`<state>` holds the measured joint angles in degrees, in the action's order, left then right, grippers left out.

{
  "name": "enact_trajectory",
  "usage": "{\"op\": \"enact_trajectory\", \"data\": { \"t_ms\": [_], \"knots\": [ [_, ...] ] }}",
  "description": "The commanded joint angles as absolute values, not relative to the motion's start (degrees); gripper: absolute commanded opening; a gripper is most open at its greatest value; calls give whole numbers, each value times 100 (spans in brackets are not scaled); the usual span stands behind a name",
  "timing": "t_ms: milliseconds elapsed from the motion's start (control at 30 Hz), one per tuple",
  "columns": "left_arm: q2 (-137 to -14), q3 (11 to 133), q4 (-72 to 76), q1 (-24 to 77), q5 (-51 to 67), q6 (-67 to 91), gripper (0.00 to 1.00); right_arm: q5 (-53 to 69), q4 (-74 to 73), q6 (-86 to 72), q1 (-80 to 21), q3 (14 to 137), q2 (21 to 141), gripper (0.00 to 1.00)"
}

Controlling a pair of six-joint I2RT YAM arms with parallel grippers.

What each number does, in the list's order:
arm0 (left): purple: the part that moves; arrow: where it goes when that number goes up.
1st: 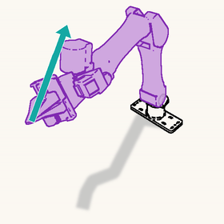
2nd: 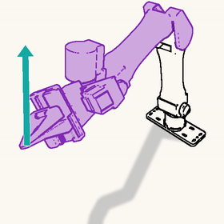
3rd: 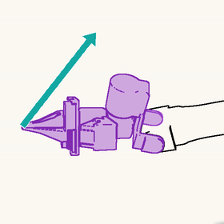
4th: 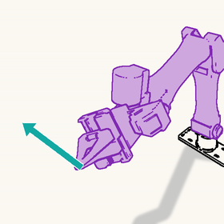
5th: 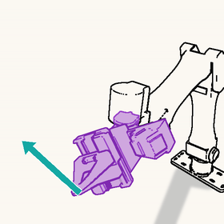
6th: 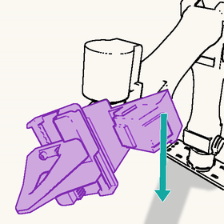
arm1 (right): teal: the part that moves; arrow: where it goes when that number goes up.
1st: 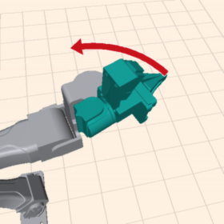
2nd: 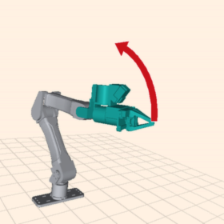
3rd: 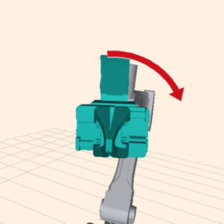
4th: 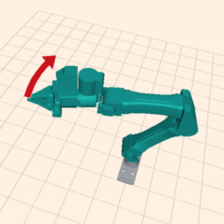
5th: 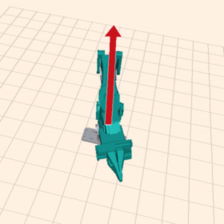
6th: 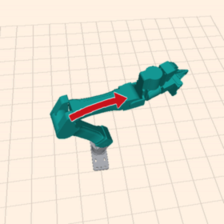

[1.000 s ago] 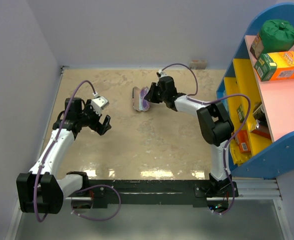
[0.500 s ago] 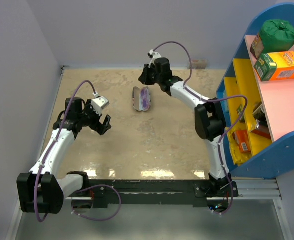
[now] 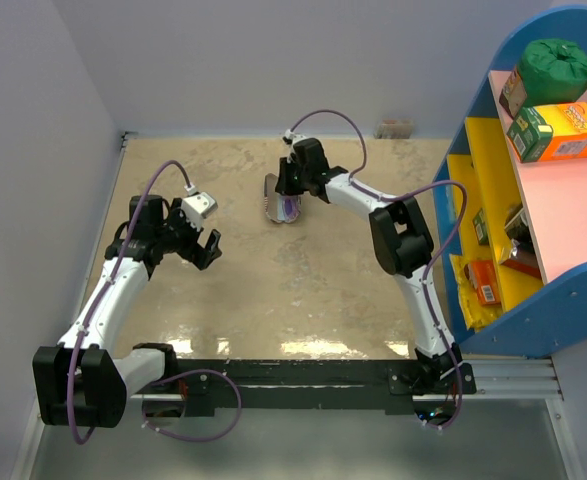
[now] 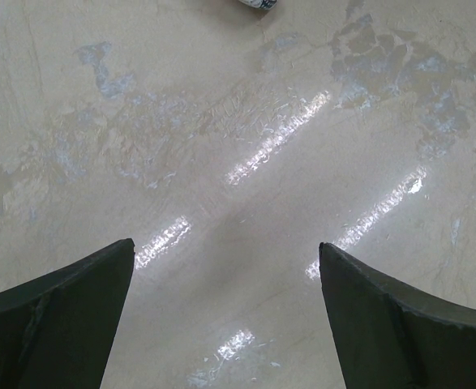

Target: Organize the sunglasses

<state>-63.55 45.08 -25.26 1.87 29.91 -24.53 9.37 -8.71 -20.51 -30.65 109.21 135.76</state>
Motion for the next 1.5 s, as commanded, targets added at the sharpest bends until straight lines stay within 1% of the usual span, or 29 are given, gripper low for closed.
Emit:
{"op": "enact_trajectory", "data": {
  "t_ms": [0,567,800,1167,1467],
  "knots": [
    [-6302,4447,-2312,114,3023,-2399,100,563,-607,-1960,-3041,10793,13123,18],
    [-6293,4447,-2312,105,3032,-2400,100,44,-519,-1978,-2962,10705,12885,18],
    [-6284,4456,-2320,105,3032,-2408,100,-79,-624,-1872,-2935,10758,12981,18],
    [-6302,4447,-2320,105,3050,-2399,100,-167,-729,-1732,-2927,10810,13104,18],
    [-6302,4438,-2312,105,3041,-2408,100,104,-466,-1732,-2936,10767,12964,18]
  ]
}}
